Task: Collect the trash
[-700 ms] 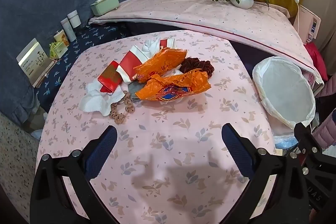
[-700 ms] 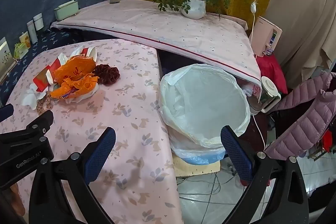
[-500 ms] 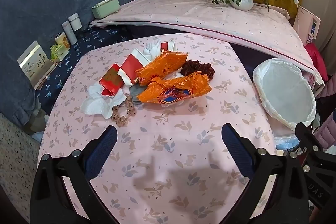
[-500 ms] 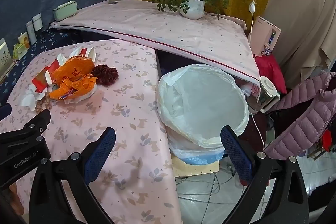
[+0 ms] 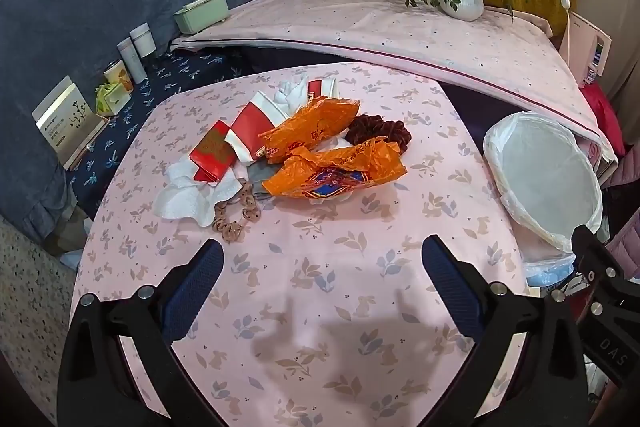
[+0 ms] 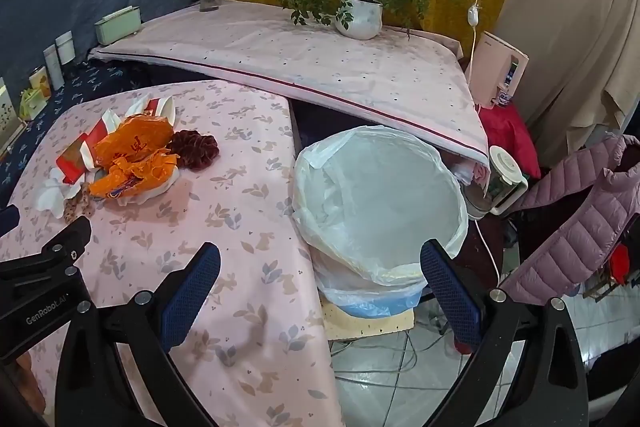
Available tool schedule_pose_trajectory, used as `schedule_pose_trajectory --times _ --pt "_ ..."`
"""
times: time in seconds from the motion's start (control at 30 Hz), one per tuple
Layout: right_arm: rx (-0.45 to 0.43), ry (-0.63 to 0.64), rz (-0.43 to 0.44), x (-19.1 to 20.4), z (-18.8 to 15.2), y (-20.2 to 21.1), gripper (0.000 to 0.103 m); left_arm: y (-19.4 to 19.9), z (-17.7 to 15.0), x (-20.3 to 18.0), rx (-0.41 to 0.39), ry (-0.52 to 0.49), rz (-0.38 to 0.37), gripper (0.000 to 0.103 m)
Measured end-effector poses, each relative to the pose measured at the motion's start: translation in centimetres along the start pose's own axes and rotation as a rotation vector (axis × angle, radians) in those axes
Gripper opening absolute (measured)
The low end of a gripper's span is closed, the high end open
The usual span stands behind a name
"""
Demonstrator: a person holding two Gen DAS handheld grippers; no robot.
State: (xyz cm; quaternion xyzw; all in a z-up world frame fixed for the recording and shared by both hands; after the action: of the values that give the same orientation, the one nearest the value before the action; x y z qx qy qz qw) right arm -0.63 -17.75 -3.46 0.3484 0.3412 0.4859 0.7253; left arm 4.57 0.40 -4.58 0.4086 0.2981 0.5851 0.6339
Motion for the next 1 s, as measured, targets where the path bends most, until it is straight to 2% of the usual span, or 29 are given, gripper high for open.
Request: schedule_pose_trajectory --times 0.1,1.0 --pt "-0.005 -0.006 -0.001 0.0 0.1 0.1 0.096 -0.8 -0.2 0.4 -0.007 0.006 0.0 0.095" --pt "-0.018 -0.017 -0.027 -0.2 0.2 0.6 0.096 0.4 -0.1 -0.4 -0.04 -0.009 -0.01 0.095"
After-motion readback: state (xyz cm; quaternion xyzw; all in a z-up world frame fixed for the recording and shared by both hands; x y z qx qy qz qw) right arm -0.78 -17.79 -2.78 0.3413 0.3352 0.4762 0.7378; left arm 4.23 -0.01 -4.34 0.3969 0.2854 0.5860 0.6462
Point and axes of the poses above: each gripper's, at about its wrist camera, not at the fingertips, and y roughly against the way its jaws point, x to its left, z to its top, the point moved 7 cm from there along -y, roughly the way its jaws point, and after that the axes turned 10 degrees about x, right-handed, at the moved point
